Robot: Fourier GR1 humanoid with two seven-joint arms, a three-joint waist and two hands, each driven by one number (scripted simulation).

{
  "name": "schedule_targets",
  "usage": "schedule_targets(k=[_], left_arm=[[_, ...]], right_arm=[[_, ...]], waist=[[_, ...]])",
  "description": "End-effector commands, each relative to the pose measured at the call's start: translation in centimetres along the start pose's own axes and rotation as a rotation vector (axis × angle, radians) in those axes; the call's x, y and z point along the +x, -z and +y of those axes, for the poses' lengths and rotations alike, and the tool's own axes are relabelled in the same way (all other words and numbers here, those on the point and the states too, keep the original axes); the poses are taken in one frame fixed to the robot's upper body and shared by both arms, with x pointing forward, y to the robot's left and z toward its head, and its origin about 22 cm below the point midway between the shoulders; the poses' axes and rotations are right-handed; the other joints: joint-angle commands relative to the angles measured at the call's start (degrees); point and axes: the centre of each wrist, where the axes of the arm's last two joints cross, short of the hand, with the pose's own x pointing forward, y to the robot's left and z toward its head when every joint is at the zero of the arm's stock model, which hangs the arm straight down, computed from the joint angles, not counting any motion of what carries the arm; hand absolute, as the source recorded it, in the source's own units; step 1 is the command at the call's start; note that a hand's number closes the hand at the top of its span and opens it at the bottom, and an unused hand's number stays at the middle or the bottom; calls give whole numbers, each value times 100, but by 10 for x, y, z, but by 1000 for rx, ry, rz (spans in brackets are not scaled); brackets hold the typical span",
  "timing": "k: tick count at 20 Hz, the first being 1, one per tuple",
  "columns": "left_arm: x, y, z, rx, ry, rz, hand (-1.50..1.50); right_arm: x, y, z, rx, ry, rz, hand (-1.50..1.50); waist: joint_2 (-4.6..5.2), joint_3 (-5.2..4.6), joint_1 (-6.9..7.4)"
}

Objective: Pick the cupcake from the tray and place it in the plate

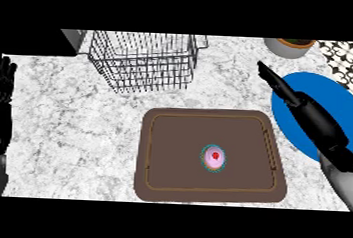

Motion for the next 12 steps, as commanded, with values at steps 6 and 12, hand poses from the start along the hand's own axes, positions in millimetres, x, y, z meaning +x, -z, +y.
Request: schedule_targets(k=[6, 12], left_arm=[[-55, -63, -34, -115, -48, 555, 0], [-63, -80, -58, -126, -81, 661, 0]], right_arm=[[11, 9, 68, -103, 544, 62, 150], [-15, -39, 49, -316, -247, 162, 150]], waist=[[75, 119, 19], [23, 131, -219]])
